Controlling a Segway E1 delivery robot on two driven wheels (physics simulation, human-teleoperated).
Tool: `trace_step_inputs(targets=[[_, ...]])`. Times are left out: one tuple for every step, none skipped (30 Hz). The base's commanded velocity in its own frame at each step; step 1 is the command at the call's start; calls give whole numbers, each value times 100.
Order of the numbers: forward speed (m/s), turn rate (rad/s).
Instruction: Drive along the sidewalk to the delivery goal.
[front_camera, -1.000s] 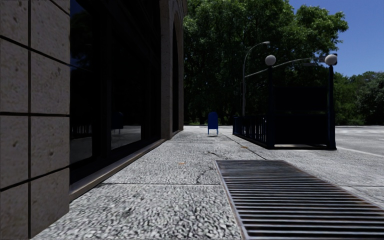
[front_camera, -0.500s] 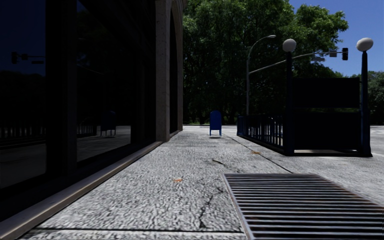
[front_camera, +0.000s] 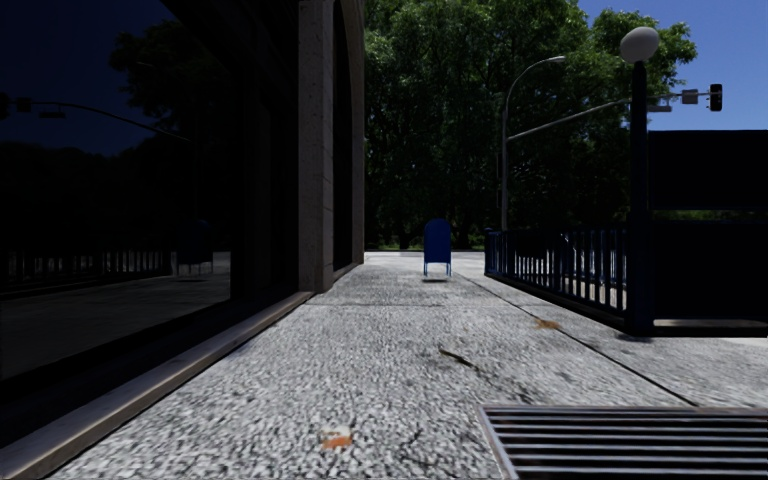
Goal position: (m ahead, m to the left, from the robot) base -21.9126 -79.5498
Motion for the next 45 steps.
trace_step_inputs(targets=[[200, 0], [200, 0], [200, 0], [200, 0], [200, 0], [200, 0], [200, 0], [200, 0], [200, 0], [200, 0], [200, 0], [200, 0], [200, 0], [200, 0], [200, 0], [200, 0], [200, 0], [200, 0], [200, 0], [200, 0], [200, 0], [200, 0], [200, 0], [200, 0], [200, 0], [200, 0], [200, 0], [200, 0], [200, 0], [200, 0], [200, 0], [200, 0], [200, 0], [200, 0], [200, 0], [200, 0], [200, 0], [200, 0], [200, 0], [200, 0], [200, 0], [200, 0], [200, 0], [200, 0], [200, 0]])
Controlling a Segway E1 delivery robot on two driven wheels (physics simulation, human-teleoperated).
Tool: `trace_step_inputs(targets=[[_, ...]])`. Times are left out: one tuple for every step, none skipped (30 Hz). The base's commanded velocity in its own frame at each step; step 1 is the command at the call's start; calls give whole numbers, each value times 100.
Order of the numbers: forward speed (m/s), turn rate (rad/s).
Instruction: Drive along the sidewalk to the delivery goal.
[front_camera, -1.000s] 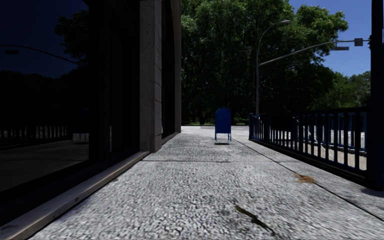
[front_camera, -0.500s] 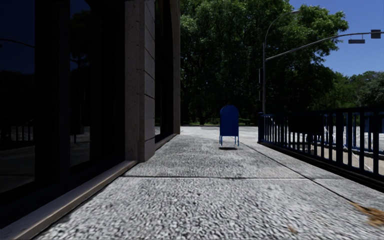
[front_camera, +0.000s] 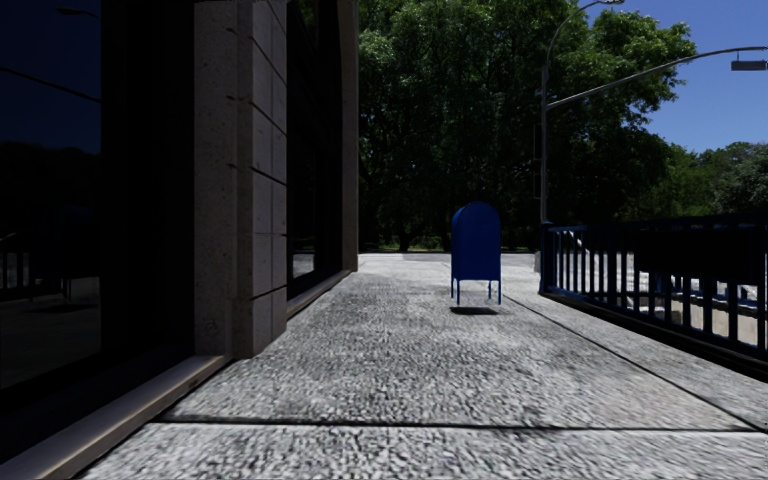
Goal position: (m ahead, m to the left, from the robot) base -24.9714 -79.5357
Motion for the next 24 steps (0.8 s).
trace_step_inputs(targets=[[200, 0], [200, 0], [200, 0], [200, 0], [200, 0], [200, 0], [200, 0], [200, 0], [200, 0], [200, 0], [200, 0], [200, 0], [200, 0], [200, 0], [200, 0], [200, 0], [200, 0], [200, 0], [200, 0], [200, 0], [200, 0], [200, 0], [200, 0], [200, 0]])
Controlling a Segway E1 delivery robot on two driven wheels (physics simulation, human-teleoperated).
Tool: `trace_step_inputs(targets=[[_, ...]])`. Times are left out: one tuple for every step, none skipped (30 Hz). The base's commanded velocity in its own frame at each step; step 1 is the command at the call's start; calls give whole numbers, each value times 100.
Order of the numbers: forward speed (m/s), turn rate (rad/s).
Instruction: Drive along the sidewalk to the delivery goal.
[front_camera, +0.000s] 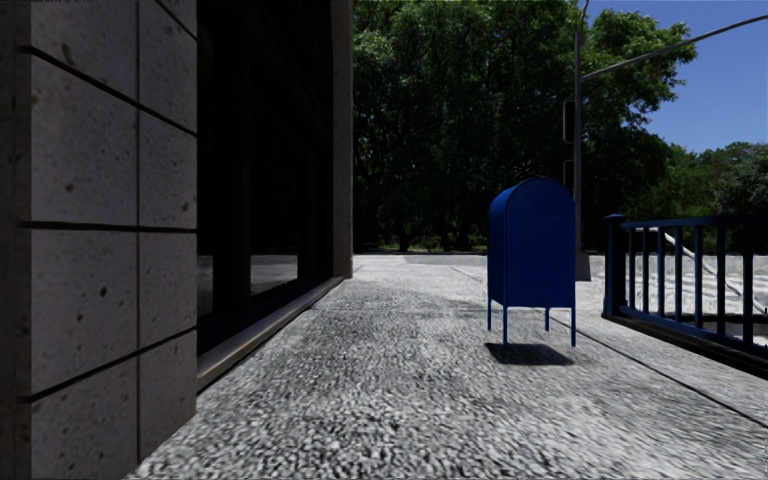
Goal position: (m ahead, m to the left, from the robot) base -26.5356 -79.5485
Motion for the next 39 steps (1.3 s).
trace_step_inputs(targets=[[200, 0], [200, 0], [200, 0], [200, 0], [200, 0], [200, 0], [200, 0], [200, 0], [200, 0], [200, 0], [200, 0], [200, 0], [200, 0], [200, 0], [200, 0], [200, 0], [200, 0], [200, 0], [200, 0], [200, 0], [200, 0], [200, 0], [200, 0], [200, 0], [200, 0], [200, 0], [200, 0], [200, 0], [200, -9], [200, -9], [200, -20], [200, -27], [200, -41], [200, -41], [200, -60], [200, -70], [200, -72], [200, -72], [200, -73]])
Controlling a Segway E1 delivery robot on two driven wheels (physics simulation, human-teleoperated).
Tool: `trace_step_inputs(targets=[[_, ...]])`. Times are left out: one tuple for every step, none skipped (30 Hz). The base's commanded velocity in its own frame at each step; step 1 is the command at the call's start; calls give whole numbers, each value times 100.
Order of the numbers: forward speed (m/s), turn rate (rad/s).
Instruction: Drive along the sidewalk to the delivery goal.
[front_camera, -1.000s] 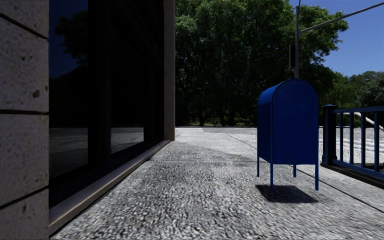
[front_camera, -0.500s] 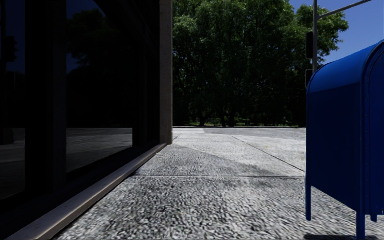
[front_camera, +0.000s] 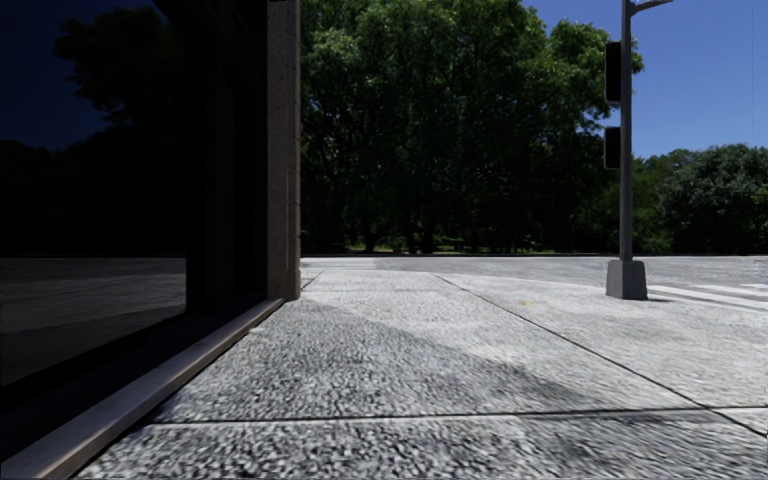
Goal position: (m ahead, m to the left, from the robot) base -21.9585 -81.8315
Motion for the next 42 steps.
trace_step_inputs(targets=[[200, -73], [200, -73], [200, -73], [200, -73], [200, -73], [200, -73], [200, -73], [200, -73], [200, -73], [200, -73], [200, -73], [200, -73], [200, -72], [200, -71], [200, -71], [200, -71], [200, -71], [200, -71], [200, -71], [200, -71], [200, -71], [200, -71], [200, -71], [200, -71], [200, -71], [200, -70], [200, -68], [200, -66], [200, -64], [200, -64], [200, -64], [200, -63], [200, -63], [200, -63], [200, -63], [200, -63], [200, -63], [200, -62], [200, -62], [200, -61], [200, -61], [200, -61]])
